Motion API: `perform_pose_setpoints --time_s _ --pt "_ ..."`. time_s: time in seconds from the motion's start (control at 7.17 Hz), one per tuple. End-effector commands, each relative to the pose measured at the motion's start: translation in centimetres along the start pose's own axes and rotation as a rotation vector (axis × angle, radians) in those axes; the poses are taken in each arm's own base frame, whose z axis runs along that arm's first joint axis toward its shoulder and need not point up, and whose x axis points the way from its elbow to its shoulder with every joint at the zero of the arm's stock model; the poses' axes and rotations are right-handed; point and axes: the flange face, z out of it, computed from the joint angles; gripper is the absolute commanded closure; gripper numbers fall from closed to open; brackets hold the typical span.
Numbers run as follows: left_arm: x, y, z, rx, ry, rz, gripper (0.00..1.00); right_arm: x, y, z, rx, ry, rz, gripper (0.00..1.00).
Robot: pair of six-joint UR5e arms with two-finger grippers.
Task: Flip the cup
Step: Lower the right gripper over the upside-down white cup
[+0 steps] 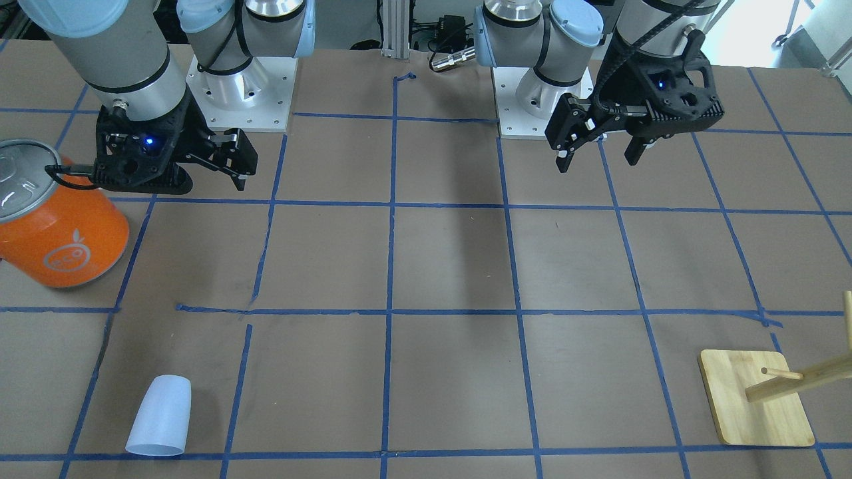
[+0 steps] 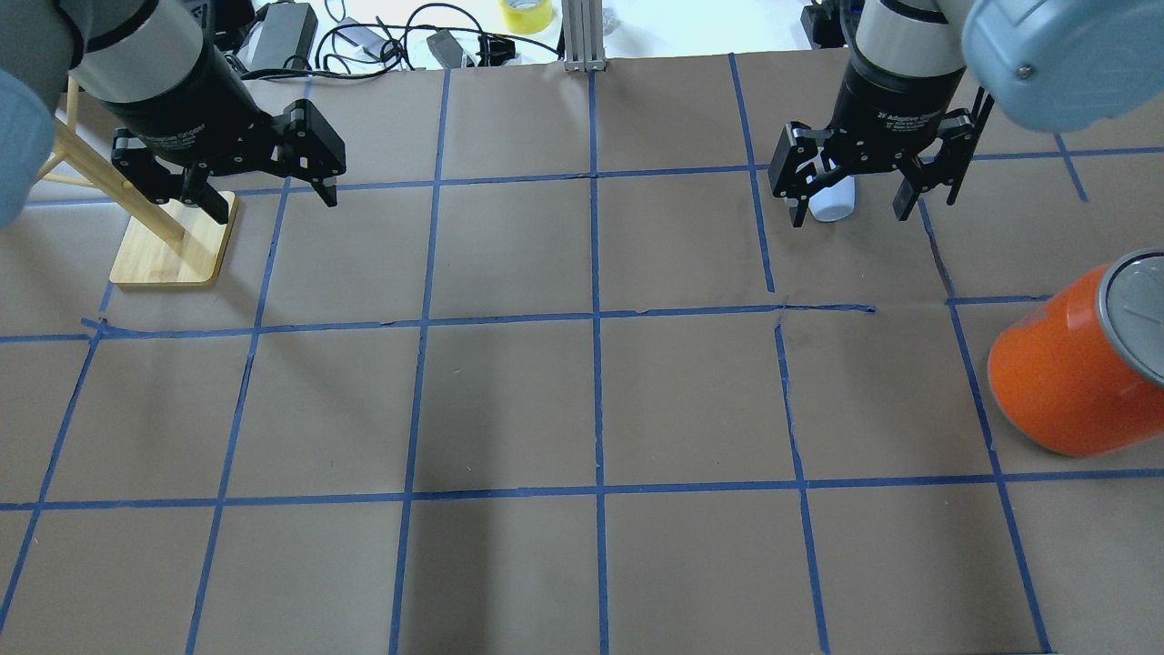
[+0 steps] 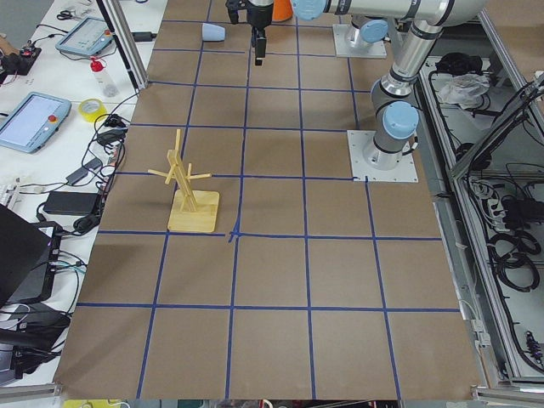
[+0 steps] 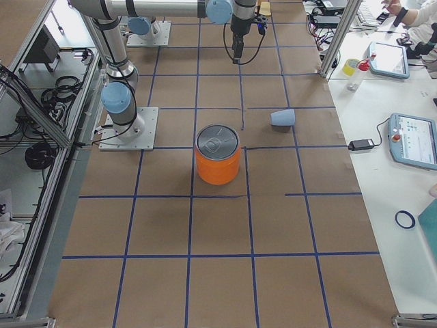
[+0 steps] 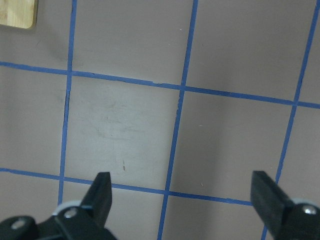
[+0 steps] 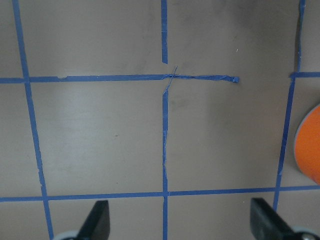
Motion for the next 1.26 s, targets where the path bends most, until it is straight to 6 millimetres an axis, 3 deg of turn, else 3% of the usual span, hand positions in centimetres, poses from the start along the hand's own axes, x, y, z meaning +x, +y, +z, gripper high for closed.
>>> perform_pose_setpoints --time_s 0.0,1.12 --pt "0.00 -0.01 0.01 0.001 0.000 0.000 0.00 0.22 -0.08 0.16 -0.003 0.020 0.000 0.00" --pt "0.00 0.01 0.02 -0.001 0.000 0.000 0.00 0.28 -0.92 0.47 0.018 0.030 -0.011 0.00"
